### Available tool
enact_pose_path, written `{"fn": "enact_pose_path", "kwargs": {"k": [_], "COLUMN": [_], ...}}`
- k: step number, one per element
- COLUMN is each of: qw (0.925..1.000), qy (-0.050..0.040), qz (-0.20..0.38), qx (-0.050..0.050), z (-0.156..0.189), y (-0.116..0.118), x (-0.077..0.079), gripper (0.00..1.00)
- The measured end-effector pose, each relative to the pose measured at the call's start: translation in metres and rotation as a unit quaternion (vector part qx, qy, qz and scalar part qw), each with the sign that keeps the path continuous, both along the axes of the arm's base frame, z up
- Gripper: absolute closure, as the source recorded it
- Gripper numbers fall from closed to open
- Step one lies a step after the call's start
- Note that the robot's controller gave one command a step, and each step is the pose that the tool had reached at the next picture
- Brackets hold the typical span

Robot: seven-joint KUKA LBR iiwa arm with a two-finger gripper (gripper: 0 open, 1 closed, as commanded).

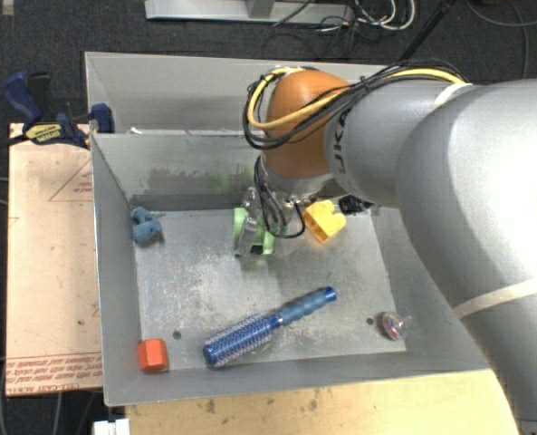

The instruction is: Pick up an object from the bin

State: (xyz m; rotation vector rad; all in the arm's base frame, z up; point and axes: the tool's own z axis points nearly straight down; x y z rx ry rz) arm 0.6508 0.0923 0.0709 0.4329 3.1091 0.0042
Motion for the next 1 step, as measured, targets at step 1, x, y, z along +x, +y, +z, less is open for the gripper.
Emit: {"fn": "enact_pose_path", "kwargs": {"k": [1], "qw": [1.0], "qy": [-0.0039], "qz": [-0.008], "qx": [0.001], "z": [0.1669], "y": [0.0118], "x": [-0.0094], "gripper": [1.0]}}
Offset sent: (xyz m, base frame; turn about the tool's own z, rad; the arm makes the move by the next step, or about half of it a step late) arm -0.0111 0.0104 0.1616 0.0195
